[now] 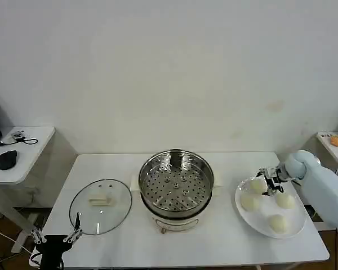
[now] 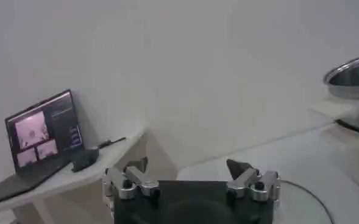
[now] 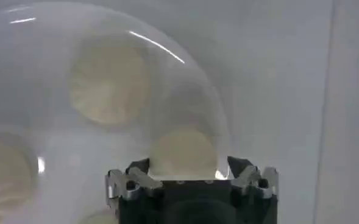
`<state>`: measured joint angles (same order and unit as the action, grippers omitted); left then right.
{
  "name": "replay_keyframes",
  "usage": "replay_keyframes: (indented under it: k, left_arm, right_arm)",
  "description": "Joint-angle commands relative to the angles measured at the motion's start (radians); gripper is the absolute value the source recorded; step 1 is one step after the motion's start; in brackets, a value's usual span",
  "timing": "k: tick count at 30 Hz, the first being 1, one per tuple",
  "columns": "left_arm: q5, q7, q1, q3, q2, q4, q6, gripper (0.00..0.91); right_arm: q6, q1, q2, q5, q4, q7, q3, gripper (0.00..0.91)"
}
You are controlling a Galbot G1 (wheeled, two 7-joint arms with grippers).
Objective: Take steamed baozi put them in steamer then cover it.
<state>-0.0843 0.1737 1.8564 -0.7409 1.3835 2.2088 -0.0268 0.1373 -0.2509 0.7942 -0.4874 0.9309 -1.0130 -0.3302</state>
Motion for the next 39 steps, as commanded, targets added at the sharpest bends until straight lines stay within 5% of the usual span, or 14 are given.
replay_keyframes:
  k: [1,12,21,29,39]
  left_arm:
    - [0.002,0.002,0.0,0.001,0.002,0.001,0.0,0.907]
    - [0.003,0.007,0.002,0.004,0.0,0.003,0.003,0.907]
    - [0.005,0.007,-0.005,0.012,-0.003,-0.001,0.001,0.907]
    - [0.006,0.009,-0.009,0.013,-0.007,-0.007,0.0,0.907]
    - [0.015,0.009,-0.004,-0.018,-0.009,0.007,-0.003,0.907]
  right_arm:
    - [0.004,0.015,0.011,-0.008,-0.014,0.001,-0.019,0.685]
    - [0.009,0.075,-0.092,0.082,0.088,-0.046,-0.073,0.695]
    - [0.003,0.366,-0.196,0.293,0.281,-0.057,-0.271,0.695]
    - [0.014,0.66,-0.072,0.481,0.389,-0.016,-0.587,0.695]
    - [0.059,0.822,0.144,0.599,0.42,0.043,-0.8,0.695]
